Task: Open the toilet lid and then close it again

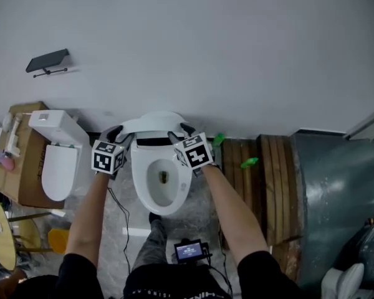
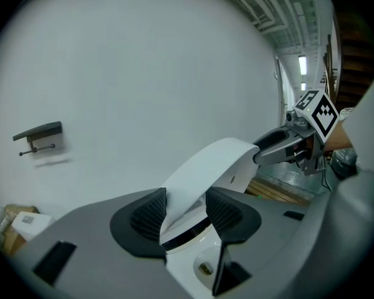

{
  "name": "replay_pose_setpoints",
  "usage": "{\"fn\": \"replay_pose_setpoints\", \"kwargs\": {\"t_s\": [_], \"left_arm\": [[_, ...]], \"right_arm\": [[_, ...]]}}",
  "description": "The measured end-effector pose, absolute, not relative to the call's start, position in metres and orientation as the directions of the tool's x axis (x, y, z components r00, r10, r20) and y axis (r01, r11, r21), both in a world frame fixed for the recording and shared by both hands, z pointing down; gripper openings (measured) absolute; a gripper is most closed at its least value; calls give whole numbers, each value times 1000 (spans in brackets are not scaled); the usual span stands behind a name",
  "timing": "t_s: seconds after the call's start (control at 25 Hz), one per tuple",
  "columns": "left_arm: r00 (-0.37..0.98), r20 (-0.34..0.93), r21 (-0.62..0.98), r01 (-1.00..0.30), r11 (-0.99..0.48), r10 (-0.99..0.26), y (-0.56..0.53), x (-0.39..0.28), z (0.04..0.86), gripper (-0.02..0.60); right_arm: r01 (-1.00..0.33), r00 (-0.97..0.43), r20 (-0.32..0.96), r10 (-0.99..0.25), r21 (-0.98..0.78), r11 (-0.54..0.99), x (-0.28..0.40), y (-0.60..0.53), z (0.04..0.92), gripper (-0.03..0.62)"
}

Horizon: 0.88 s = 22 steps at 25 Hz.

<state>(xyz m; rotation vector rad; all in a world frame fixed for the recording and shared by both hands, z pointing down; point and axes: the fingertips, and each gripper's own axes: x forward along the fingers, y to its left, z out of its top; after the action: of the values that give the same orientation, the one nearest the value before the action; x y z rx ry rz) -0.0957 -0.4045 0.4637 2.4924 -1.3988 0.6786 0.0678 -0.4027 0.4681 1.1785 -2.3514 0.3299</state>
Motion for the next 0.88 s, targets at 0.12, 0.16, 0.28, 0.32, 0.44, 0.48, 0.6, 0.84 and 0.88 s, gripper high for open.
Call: {"fn": "replay_pose_setpoints", "kwargs": {"t_s": [0.12,0.16,0.28,0.32,0.44,0.48,0.6,0.84,0.88], "left_arm": [[482,466,-51,-823,-566,-742,-422,-98,456,195],[493,461,-53,-815,-577,-738,-427,-99,455,190],[516,450,-65,-795,-603,-729,-444,-103,449,178],[522,446,-70,-790,-609,-727,-449,-104,448,173],[532,435,-98,-775,-625,-727,-466,-106,444,162],[532,434,-106,-771,-628,-727,-471,-106,443,158],[533,430,-119,-766,-631,-729,-485,-106,440,150],[527,409,-113,-781,-614,-745,-508,-106,434,143],[522,405,-115,-786,-608,-751,-513,-106,433,141]], "right_arm": [[-822,-476,521,-708,22,568,68,-426,463,201],[-829,-464,526,-713,27,559,68,-432,462,199],[-847,-424,540,-727,48,529,66,-448,456,189],[-852,-413,546,-729,51,521,64,-452,454,185],[-868,-379,548,-745,68,492,64,-467,448,175],[-874,-366,546,-754,76,480,65,-473,447,171],[-889,-333,534,-777,97,448,66,-488,444,160],[-895,-320,525,-789,105,433,68,-512,438,150],[-895,-322,522,-790,104,434,68,-517,437,149]]}}
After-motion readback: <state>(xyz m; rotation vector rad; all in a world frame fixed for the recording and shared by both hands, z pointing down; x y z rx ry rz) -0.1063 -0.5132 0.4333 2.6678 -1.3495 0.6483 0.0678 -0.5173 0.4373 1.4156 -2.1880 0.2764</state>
